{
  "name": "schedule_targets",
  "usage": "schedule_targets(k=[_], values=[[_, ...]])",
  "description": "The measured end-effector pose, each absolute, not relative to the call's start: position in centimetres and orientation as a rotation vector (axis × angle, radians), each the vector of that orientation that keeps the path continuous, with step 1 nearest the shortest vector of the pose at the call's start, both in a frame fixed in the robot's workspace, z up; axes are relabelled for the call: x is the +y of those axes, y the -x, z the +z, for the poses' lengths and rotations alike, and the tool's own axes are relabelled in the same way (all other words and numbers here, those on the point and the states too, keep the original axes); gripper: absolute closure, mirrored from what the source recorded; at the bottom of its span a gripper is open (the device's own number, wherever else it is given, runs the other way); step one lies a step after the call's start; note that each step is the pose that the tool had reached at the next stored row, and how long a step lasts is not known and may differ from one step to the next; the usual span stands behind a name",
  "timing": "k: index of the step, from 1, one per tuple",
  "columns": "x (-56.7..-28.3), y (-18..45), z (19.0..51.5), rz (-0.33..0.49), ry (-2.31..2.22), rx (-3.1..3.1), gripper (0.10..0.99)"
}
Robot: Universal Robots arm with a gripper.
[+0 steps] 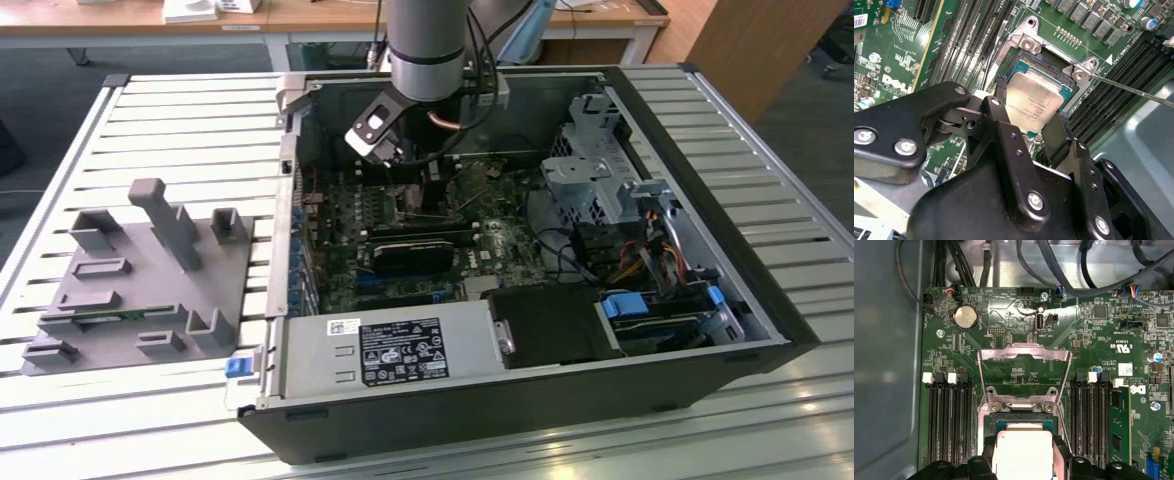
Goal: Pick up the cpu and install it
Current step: 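Place the cpu into insertion slot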
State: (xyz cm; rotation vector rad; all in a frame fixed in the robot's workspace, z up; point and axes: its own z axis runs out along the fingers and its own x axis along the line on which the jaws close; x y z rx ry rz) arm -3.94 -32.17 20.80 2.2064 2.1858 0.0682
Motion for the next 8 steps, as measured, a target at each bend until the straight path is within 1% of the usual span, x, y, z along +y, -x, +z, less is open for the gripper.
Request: schedule_targets(k=[8], values=[[-32.17,4.01,20.35,0.068,-2.212,2.18,0.553]])
